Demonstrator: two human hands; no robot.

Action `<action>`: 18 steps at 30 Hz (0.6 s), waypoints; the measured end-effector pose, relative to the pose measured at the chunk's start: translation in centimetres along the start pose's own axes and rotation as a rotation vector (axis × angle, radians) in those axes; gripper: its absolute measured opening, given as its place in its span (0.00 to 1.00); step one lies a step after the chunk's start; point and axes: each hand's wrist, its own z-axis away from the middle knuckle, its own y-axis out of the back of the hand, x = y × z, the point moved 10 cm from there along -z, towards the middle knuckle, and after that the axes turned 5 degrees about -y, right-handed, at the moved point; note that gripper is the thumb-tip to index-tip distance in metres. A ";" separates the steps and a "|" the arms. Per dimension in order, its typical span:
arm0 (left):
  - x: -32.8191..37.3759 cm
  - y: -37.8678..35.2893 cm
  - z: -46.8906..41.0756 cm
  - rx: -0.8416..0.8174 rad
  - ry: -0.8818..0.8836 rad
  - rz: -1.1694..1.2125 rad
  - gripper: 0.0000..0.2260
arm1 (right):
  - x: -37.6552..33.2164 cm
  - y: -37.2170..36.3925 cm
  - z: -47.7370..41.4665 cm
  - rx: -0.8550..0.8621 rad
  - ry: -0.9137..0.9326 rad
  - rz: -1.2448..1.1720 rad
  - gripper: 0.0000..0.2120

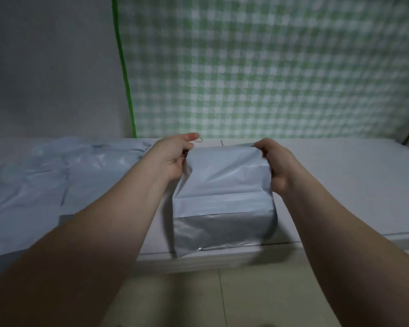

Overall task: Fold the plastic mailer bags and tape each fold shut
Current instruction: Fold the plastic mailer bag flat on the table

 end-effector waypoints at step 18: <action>-6.3 -6.0 -5.7 -0.050 -0.075 -0.168 0.14 | 1.1 9.6 -4.5 0.231 0.039 0.360 0.06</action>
